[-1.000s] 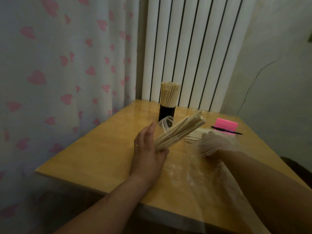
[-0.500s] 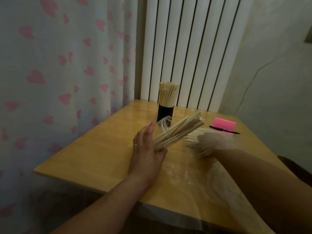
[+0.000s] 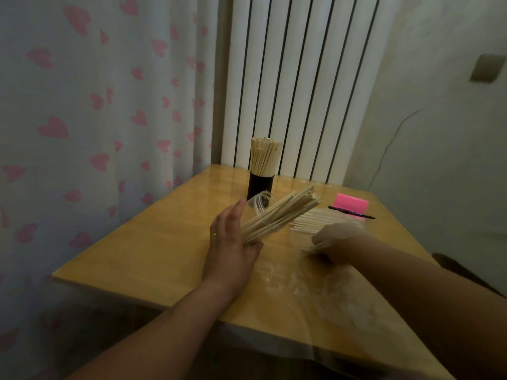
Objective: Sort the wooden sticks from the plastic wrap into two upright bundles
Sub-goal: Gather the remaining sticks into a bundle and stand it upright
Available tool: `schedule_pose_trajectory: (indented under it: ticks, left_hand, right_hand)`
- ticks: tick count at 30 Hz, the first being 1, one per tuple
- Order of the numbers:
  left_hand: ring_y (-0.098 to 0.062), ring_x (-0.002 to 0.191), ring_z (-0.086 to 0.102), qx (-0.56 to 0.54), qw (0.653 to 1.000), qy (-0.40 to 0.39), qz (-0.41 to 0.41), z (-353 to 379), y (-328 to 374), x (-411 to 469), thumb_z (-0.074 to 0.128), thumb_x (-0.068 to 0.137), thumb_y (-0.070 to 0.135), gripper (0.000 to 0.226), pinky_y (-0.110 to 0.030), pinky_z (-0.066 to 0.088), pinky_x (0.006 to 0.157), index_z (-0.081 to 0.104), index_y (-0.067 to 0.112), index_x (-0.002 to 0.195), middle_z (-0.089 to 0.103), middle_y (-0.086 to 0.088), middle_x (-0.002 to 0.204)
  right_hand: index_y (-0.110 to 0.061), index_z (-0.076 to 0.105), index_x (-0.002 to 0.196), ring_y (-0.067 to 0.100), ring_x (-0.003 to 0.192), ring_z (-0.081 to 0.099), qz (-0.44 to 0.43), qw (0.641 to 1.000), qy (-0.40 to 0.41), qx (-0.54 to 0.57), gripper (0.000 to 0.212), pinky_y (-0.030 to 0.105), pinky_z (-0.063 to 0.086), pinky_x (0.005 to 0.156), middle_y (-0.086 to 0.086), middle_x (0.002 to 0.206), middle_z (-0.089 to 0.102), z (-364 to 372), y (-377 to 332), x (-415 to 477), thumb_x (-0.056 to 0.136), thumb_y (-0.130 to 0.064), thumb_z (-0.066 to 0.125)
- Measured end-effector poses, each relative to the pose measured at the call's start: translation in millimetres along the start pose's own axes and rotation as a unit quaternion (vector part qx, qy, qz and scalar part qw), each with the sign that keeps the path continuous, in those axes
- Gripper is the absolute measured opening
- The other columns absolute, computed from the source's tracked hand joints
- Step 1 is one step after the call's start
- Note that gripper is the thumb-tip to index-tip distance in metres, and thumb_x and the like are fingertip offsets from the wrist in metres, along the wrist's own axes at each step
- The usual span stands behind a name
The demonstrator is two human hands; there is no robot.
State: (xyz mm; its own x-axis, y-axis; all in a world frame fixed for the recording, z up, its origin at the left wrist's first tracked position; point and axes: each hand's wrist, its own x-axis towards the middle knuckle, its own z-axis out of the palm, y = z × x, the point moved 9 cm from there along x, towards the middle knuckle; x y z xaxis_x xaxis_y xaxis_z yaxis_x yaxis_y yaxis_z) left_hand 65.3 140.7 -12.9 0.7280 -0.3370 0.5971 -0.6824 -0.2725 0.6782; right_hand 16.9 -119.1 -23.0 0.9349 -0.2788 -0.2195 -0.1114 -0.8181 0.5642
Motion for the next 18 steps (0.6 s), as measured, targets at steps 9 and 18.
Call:
schedule_pose_trajectory:
  ticks: [9, 18]
  left_hand:
    - [-0.017, 0.151, 0.023, 0.004, 1.000, -0.001, 0.010, -0.3, 0.9, -1.3, 0.082, 0.089, 0.024, 0.104, -0.035, 0.030, 0.118, 0.013, 0.048, 0.164, 0.022, 0.008, 0.166]
    - [-0.017, 0.151, 0.022, 0.018, 1.000, -0.010, 0.013, 0.8, 2.9, -2.0, 0.082, 0.090, 0.022, 0.103, -0.041, 0.029, 0.122, 0.015, 0.044, 0.165, 0.023, 0.005, 0.166]
  right_hand:
    - [-0.026, 0.059, 0.123, 0.018, 0.088, 0.052, -0.025, 1.000, 0.007, -0.006, 0.021, 0.028, 0.040, 0.066, 0.002, 0.114, 0.065, -5.2, -10.1, -43.4, 0.103, -0.031, 0.059]
    - [-0.033, 0.054, 0.121, 0.019, 0.085, 0.064, 0.050, 0.968, 0.191, 0.152, 0.025, 0.033, 0.054, 0.068, -0.003, 0.118, 0.057, -37.7, -17.6, -114.8, 0.100, -0.048, 0.054]
